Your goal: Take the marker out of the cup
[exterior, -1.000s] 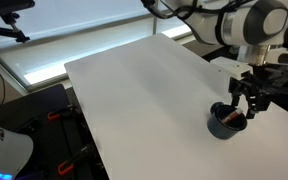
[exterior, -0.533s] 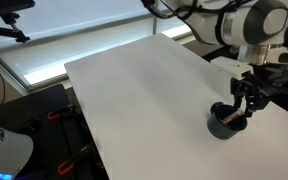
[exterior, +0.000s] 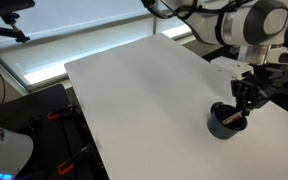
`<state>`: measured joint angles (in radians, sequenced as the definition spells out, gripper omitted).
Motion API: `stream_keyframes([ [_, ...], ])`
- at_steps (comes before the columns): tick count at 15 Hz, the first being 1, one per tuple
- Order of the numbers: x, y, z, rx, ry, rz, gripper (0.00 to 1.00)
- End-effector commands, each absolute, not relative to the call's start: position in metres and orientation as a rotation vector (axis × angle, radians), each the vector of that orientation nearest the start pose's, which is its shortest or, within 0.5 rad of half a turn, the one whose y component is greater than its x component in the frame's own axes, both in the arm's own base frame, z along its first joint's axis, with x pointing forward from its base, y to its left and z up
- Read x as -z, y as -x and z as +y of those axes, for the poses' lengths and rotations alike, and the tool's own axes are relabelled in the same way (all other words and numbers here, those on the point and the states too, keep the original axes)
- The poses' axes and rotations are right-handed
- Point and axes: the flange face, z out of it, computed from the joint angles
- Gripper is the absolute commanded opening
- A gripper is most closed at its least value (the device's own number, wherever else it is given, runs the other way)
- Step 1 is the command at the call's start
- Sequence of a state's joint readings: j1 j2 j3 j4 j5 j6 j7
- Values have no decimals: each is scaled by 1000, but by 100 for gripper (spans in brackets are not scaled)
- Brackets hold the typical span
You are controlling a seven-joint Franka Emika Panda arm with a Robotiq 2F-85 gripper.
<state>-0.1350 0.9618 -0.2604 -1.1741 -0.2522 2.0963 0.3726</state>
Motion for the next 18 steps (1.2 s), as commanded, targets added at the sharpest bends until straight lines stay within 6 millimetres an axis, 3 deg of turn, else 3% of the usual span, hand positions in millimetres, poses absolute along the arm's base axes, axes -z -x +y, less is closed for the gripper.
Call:
stream_keyframes([
  [1, -224, -720, -253, -38, 3440, 889, 23],
  [5, -219, -717, -258, -96, 3432, 888, 23],
  [8, -218, -715, -263, -110, 3427, 905, 14],
  [12, -221, -715, -263, -118, 3428, 913, 18],
  [14, -219, -715, -264, -122, 3429, 915, 22],
  [16, -218, -714, -264, -120, 3429, 917, 37],
  [18, -217, -714, -265, -118, 3428, 906, 24],
])
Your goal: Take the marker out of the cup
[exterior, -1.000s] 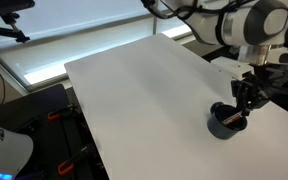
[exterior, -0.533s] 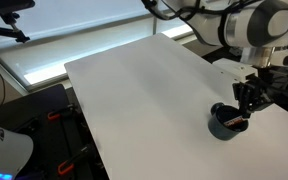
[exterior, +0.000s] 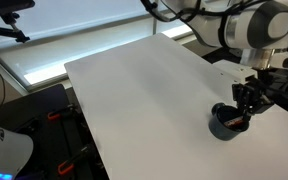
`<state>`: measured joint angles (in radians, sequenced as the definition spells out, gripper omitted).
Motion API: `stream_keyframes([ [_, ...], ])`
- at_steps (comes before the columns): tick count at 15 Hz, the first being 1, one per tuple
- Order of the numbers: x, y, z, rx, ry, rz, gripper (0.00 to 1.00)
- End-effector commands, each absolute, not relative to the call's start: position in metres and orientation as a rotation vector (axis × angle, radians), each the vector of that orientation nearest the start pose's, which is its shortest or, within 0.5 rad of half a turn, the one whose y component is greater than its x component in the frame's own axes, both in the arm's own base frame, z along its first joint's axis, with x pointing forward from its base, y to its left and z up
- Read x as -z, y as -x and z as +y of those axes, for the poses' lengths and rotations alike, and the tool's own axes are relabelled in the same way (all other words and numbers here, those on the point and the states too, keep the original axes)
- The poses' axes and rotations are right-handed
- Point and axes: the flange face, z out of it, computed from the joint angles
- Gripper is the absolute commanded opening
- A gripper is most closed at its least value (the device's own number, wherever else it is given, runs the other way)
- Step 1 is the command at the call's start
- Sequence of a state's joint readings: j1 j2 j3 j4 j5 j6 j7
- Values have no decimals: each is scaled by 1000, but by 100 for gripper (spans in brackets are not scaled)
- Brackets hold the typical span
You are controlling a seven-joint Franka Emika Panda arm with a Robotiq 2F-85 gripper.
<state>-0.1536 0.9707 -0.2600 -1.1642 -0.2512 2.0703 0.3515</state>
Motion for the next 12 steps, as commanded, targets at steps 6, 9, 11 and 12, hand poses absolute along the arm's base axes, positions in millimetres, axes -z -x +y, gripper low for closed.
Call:
stream_keyframes([
  [6, -216, -715, -266, -66, 3392, 874, 41],
  [9, -216, -715, -269, -51, 3379, 850, 70],
  [11, -216, -714, -272, -45, 3379, 831, 52],
  [12, -217, -714, -272, -41, 3380, 820, 38],
])
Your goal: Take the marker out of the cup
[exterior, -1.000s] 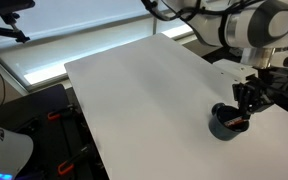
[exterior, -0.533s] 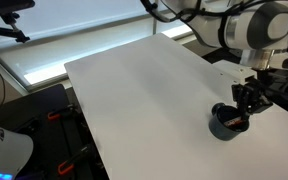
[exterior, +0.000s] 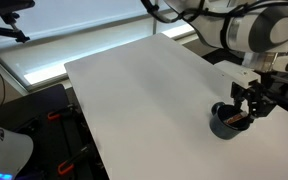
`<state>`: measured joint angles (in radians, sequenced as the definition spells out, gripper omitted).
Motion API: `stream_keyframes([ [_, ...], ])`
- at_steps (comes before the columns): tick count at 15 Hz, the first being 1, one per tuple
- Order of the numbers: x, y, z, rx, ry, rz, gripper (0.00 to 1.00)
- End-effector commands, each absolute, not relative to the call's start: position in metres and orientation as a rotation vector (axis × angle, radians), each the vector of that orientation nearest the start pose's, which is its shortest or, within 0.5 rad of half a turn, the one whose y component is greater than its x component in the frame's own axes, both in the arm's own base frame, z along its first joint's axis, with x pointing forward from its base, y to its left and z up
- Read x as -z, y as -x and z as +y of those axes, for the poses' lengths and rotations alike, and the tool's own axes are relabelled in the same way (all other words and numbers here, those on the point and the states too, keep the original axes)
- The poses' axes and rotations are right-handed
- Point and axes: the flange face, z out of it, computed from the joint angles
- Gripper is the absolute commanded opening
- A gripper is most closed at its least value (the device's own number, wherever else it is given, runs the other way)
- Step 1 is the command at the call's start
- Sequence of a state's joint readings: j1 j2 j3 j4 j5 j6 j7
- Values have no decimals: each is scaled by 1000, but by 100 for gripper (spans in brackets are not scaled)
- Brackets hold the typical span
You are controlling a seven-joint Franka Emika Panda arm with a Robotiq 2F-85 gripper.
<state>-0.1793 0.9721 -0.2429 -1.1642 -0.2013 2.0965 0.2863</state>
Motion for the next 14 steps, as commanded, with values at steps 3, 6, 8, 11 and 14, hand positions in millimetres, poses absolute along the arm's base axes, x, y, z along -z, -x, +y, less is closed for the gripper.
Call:
stream_keyframes([
  [3, -218, -714, -275, -37, 3378, 787, 21],
  [6, -220, -713, -276, -31, 3373, 763, 1],
  [8, -221, -713, -277, -29, 3372, 747, 4],
  [11, -223, -712, -278, -28, 3378, 732, 0],
  [14, -223, -712, -278, -31, 3386, 713, 9],
])
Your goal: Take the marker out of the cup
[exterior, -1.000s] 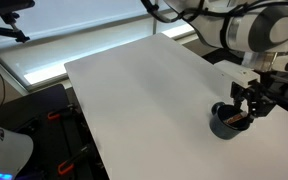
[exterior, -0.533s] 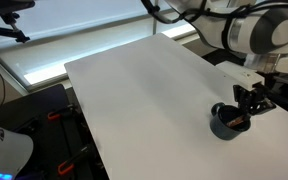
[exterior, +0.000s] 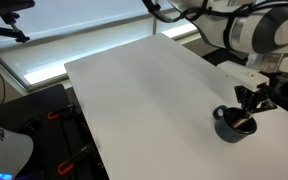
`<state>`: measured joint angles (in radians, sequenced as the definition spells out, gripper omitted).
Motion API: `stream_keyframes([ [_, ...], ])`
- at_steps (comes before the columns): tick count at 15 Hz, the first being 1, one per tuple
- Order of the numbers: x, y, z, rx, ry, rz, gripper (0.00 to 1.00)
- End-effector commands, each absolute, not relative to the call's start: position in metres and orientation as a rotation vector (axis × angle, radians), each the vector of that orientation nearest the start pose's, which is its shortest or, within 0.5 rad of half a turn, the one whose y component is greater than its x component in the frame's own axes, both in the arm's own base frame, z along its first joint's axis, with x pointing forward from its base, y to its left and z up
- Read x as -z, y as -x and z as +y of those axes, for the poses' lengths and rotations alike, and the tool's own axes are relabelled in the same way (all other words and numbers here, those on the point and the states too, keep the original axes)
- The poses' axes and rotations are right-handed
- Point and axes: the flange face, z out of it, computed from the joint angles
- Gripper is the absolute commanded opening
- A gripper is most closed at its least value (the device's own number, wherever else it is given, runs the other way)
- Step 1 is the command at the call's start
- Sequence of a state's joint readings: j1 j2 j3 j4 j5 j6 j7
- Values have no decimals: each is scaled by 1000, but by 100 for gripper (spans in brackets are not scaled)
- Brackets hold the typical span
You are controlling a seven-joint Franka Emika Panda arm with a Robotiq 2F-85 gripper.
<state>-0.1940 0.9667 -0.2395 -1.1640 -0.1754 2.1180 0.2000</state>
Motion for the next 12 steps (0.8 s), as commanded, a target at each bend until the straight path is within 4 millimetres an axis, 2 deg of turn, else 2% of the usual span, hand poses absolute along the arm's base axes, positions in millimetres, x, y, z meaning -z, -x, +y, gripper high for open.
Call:
stream_keyframes([
  [1, -223, -713, -278, -32, 3389, 710, 28],
  [2, -223, -713, -278, -34, 3391, 711, 33],
  [9, -222, -715, -275, -25, 3382, 734, 88],
  [11, -221, -713, -275, -73, 3395, 659, 100],
  [12, -219, -713, -274, -89, 3401, 644, 100],
])
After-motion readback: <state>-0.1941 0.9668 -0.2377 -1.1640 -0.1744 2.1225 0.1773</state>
